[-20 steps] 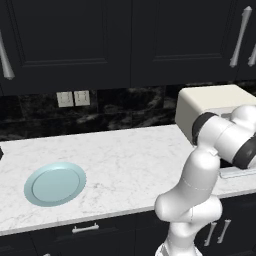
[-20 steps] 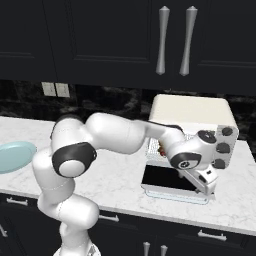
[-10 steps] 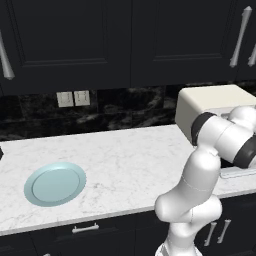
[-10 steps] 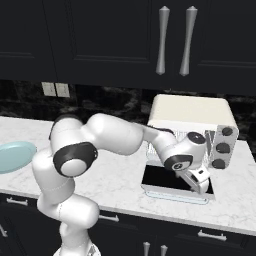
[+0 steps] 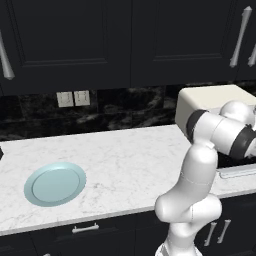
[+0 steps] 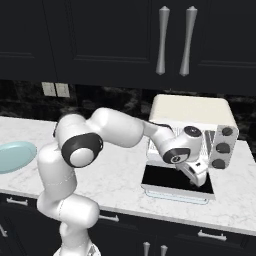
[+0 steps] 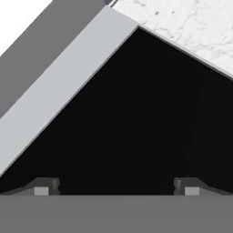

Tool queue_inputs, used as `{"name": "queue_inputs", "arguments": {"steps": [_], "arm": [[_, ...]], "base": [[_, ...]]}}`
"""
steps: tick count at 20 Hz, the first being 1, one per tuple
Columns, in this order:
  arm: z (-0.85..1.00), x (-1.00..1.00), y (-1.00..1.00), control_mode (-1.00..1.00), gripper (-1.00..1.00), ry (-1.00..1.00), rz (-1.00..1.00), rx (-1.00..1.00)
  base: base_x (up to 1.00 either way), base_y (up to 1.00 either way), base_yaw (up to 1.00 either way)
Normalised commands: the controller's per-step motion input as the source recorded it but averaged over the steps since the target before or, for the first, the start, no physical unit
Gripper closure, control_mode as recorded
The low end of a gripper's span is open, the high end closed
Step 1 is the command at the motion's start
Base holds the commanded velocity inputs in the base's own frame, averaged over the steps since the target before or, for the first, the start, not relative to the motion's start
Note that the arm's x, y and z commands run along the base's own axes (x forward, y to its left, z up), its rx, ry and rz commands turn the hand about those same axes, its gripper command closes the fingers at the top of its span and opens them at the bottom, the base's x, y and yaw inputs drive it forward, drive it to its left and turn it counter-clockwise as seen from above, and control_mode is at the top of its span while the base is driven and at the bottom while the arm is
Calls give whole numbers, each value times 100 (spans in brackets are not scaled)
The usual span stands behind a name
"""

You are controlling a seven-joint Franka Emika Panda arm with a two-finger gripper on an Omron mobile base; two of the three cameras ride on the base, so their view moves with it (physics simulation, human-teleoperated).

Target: Pick up the kebab skewer and baguette bread, and place them inside the toaster oven. Close the toaster oven door and start by setting the timer.

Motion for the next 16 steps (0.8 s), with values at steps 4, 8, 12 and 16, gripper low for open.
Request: {"name": "queue_inputs", "arguments": {"steps": [4,8,12,16], "arm": [[0,53,7,-100,-100,0,-5,0],[0,64,1,-100,-100,0,-4,0],[0,31,2,-100,-100,0,-4,0],[11,-34,0,-100,-100,0,-1,0]], "base": [[0,0,0],[0,0,0],[0,0,0],[0,0,0]]}}
